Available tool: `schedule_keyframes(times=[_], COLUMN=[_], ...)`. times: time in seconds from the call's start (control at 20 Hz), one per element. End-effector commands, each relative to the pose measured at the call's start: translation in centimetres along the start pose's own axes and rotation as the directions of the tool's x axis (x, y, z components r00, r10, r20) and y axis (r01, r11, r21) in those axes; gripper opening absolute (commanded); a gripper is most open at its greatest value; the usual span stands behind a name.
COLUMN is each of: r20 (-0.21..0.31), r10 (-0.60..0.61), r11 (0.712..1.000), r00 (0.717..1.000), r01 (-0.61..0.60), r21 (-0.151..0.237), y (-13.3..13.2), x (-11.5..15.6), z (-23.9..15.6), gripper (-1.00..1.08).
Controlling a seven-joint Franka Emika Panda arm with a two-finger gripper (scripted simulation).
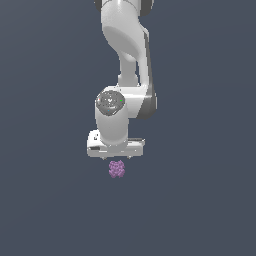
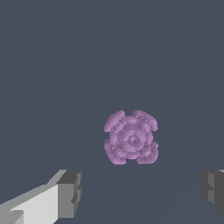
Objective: Pick up the object and move it to a goal position.
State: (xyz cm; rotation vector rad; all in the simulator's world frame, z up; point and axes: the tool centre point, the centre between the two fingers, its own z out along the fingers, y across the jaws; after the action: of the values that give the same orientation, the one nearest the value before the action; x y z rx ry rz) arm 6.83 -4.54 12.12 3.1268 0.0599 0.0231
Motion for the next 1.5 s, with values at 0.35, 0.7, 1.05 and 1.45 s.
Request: schedule_keyframes(times=[0.35,0.7,1.05,1.45], r20=[0.013,0.015,0.014,0.014], r10=[-0.021,-0.021,-0.021,-0.022], r11=[1.0,1.0,1.0,1.0], r00=[1.0,1.0,1.0,1.0], r01=[0.021,0.021,0.021,0.022], r21=[0.014,0.014,0.014,0.015], y=[0.5,0.5,0.5,0.4], x=[1.4,1.4,1.3,1.4], z=[3.0,3.5,6.9,8.2], gripper=[1.0,1.0,1.0,1.0])
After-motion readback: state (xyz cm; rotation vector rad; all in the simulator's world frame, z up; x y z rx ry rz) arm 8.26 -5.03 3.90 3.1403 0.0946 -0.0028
